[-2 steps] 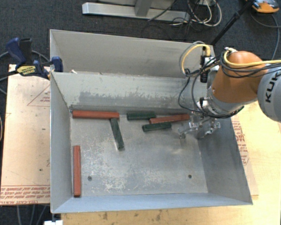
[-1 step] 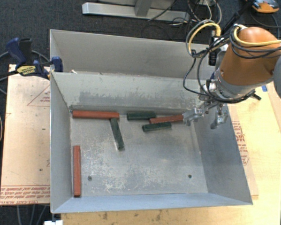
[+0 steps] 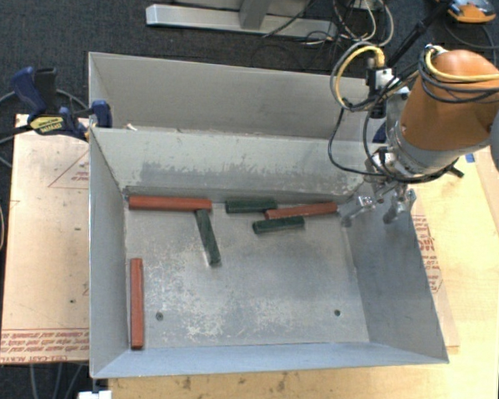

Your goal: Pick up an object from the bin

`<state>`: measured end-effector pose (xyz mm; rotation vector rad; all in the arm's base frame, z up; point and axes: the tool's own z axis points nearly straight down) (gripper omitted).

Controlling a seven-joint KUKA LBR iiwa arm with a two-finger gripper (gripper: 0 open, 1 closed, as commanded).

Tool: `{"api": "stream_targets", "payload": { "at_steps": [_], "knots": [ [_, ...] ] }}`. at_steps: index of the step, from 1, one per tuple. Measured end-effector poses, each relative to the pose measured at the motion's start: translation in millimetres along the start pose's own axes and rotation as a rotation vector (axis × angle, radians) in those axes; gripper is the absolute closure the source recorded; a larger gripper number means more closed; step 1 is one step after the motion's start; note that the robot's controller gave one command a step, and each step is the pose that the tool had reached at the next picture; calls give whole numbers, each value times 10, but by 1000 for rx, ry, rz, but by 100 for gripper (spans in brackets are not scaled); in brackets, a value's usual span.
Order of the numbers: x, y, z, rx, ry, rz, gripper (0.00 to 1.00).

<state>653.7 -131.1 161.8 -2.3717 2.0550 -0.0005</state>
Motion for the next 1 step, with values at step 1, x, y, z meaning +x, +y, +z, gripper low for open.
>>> {"api": "stream_targets", "payload": {
  "at_steps": [1],
  "knots": [
    [-848,196,566,-5,-6,-230,0]
  ]
}}
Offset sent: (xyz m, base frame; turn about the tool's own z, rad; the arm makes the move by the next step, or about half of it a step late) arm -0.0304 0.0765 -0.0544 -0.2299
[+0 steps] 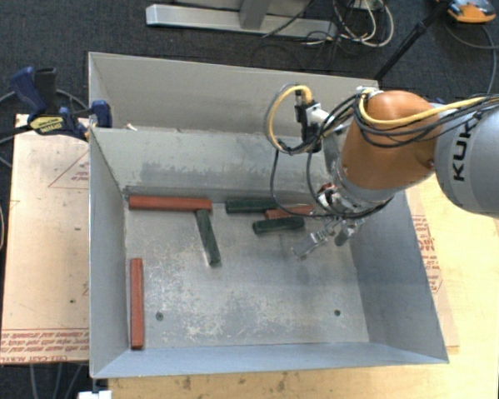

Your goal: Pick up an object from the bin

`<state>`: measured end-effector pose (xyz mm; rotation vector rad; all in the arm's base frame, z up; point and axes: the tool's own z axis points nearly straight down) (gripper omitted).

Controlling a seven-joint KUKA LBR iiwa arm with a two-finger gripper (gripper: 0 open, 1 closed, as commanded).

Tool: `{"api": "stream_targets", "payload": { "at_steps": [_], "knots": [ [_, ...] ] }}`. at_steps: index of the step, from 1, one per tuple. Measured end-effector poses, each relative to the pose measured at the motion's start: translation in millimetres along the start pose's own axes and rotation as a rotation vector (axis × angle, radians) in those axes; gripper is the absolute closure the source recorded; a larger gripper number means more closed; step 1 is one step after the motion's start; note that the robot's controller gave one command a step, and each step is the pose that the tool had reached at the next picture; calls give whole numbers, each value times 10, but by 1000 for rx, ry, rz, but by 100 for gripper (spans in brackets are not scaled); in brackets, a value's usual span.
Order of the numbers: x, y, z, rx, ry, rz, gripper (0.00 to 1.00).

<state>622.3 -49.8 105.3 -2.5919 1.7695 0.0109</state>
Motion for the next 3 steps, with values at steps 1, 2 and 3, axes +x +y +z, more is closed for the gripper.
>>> {"api": "stream_targets", "payload": {
  "at_steps": [1,2,3],
  "knots": [
    [-1107,-538,358,-8,6,-319,0],
    [-527,-111,-1121,2,9,-691,0],
    [-433,-498,-727,1,4,-783,0]
  ]
}}
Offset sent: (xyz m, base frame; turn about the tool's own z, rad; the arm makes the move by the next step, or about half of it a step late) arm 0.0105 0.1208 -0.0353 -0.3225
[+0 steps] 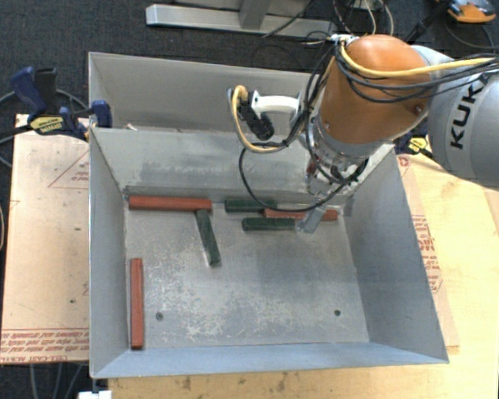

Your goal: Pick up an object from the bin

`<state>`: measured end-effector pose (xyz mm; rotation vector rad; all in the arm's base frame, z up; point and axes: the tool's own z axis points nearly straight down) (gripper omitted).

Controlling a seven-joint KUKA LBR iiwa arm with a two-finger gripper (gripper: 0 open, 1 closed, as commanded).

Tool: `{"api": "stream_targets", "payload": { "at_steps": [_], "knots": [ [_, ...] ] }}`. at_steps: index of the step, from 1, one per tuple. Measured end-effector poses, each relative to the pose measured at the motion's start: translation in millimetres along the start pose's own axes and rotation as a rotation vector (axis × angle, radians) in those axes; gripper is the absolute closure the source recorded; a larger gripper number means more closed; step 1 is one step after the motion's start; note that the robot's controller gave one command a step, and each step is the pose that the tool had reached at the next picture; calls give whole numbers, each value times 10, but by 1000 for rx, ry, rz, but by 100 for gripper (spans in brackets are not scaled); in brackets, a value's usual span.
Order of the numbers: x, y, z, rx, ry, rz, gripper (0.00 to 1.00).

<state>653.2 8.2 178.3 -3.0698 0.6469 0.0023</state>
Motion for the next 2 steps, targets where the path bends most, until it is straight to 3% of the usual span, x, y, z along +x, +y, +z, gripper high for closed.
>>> {"api": "stream_targets", "payload": {
  "at_steps": [1,2],
  "knots": [
    [-545,-205,-15,-1,-2,-159,0],
    [-961,-550,210,-3,-4,-323,0]
  ]
}}
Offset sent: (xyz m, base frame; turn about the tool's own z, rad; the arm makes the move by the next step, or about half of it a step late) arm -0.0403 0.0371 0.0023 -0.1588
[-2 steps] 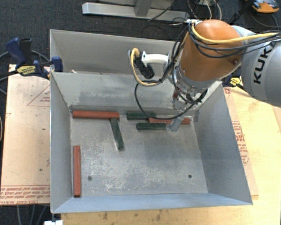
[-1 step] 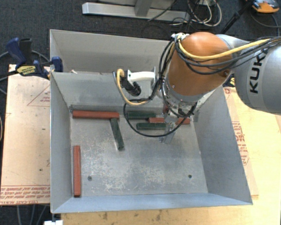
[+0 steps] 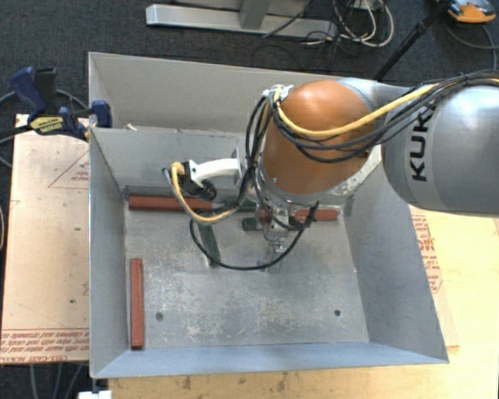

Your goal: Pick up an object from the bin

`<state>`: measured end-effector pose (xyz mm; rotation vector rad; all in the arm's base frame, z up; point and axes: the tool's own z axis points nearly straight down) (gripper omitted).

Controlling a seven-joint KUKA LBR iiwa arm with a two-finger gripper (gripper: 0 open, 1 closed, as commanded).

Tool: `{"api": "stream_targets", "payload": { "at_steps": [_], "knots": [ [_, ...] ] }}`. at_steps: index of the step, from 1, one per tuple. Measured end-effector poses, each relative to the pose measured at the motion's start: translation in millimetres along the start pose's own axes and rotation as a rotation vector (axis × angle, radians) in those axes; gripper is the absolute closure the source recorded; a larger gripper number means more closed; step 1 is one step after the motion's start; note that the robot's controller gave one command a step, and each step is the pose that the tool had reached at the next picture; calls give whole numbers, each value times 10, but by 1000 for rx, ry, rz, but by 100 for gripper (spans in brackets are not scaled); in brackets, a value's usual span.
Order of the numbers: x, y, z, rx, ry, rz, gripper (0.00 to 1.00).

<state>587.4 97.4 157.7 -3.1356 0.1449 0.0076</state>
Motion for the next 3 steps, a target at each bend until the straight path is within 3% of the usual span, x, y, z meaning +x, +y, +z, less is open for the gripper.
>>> {"api": "stream_targets", "payload": {
  "at_steps": [1,2,3],
  "knots": [
    [682,-55,46,1,7,-79,0],
    [657,391,907,0,2,-57,0],
    [673,365,853,1,8,-61,100]
  ]
}}
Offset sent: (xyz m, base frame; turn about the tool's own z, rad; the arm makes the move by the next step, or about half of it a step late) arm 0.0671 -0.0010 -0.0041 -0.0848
